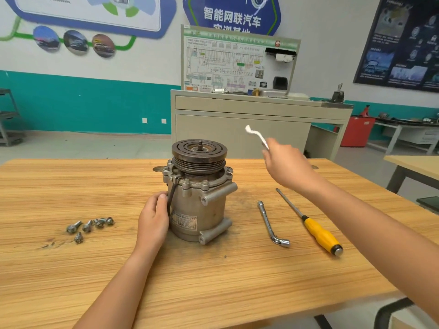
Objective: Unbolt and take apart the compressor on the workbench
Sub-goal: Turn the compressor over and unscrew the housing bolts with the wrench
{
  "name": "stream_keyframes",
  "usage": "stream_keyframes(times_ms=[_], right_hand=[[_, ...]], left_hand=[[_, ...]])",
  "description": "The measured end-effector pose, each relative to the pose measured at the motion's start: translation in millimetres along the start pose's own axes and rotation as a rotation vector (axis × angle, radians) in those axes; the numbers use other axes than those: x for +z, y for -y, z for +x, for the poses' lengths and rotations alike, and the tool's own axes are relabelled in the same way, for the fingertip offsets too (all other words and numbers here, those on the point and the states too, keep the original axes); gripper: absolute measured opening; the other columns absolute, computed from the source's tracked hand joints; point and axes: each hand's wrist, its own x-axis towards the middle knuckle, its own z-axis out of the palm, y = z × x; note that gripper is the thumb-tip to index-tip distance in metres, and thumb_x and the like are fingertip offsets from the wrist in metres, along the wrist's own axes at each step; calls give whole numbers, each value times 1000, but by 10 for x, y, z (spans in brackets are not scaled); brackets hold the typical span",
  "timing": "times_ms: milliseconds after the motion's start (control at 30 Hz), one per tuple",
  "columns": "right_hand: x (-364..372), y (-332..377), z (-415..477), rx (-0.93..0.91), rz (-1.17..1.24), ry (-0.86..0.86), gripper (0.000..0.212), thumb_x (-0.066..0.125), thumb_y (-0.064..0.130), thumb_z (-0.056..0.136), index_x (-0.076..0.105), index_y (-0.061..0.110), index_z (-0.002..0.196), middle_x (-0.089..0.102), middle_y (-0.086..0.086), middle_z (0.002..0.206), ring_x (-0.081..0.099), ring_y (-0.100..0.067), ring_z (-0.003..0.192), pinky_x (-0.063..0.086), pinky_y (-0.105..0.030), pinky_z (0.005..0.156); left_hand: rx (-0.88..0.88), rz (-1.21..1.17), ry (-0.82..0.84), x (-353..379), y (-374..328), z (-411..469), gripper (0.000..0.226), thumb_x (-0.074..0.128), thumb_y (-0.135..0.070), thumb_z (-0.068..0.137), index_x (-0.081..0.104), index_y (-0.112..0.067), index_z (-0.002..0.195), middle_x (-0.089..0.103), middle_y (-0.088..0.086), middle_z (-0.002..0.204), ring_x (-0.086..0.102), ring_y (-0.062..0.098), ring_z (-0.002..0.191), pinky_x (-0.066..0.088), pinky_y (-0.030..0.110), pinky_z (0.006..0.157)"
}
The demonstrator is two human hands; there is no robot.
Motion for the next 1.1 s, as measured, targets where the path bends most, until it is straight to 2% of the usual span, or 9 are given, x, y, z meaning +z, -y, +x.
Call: stream_keyframes(times_ms=[100, 167, 333, 467, 567, 633, 733, 900, 1100], right_hand=[[-115, 82, -259, -69, -182, 203, 18, 38, 13, 96, 50, 15, 108, 41, 5, 65, 40, -14, 56, 26, -28, 45], [-160, 187, -364, -119, -239, 278, 19, 39, 9, 94, 50, 15, 109, 38, 5, 64, 38, -14, 57, 23, -26, 44], [-263, 435, -382, -195, -402, 319, 35, 43, -2, 88, 44, 7, 121, 31, 3, 63, 41, -20, 66, 22, -26, 41], [-330, 650, -416, -365, -613, 329, 47, 44, -7, 88, 35, -4, 134, 53, -3, 81, 49, -21, 62, 20, -26, 38], [-368, 655, -393, -490, -606, 307, 33, 44, -3, 88, 48, 6, 119, 41, 2, 64, 29, -15, 46, 18, -25, 38], [-395, 552, -375, -447, -548, 333, 24, 41, 3, 90, 48, 11, 112, 43, 2, 66, 30, -14, 48, 18, -26, 40], [-375, 399, -402, -345, -497, 283, 26, 40, 6, 91, 47, 12, 115, 33, 3, 57, 27, -12, 46, 18, -26, 40], [-341, 348, -392, -230, -462, 208, 23, 39, 6, 91, 48, 12, 112, 29, 5, 55, 25, -12, 44, 17, -26, 39], [-314, 458, -312, -224, -492, 315, 22, 41, 1, 89, 53, 13, 103, 32, 4, 60, 35, -16, 54, 22, -26, 40]], left_hand=[[3, 9, 0, 3, -14, 2, 29, 37, -19, 101, 58, -11, 120, 53, -9, 108, 45, 5, 104, 28, 14, 81], [2, 8, 3, -1, -20, -2, 30, 37, -19, 101, 57, -10, 120, 52, -9, 108, 44, 5, 104, 28, 13, 80], [-3, -2, 21, -17, -19, -14, 30, 37, -20, 101, 57, -12, 121, 53, -10, 110, 44, 4, 105, 29, 16, 85], [-3, 2, 14, -17, -12, -8, 29, 37, -20, 101, 58, -11, 120, 52, -10, 109, 44, 4, 105, 28, 15, 84], [-14, -3, 9, -12, -27, -10, 30, 37, -21, 100, 58, -12, 120, 52, -10, 109, 44, 5, 105, 28, 17, 85], [-21, -8, 15, -19, -13, -19, 30, 37, -20, 101, 58, -11, 120, 52, -10, 109, 44, 5, 105, 28, 17, 85], [-15, -11, 24, -22, -11, -10, 29, 37, -21, 101, 57, -14, 120, 52, -13, 105, 43, 4, 104, 28, 19, 86], [-22, -10, 30, -18, -11, -13, 29, 36, -22, 101, 57, -16, 119, 53, -11, 107, 44, 5, 104, 29, 21, 86], [-19, -16, 34, -23, -23, -21, 28, 37, -21, 101, 57, -15, 118, 54, -8, 111, 45, 6, 106, 29, 19, 87]])
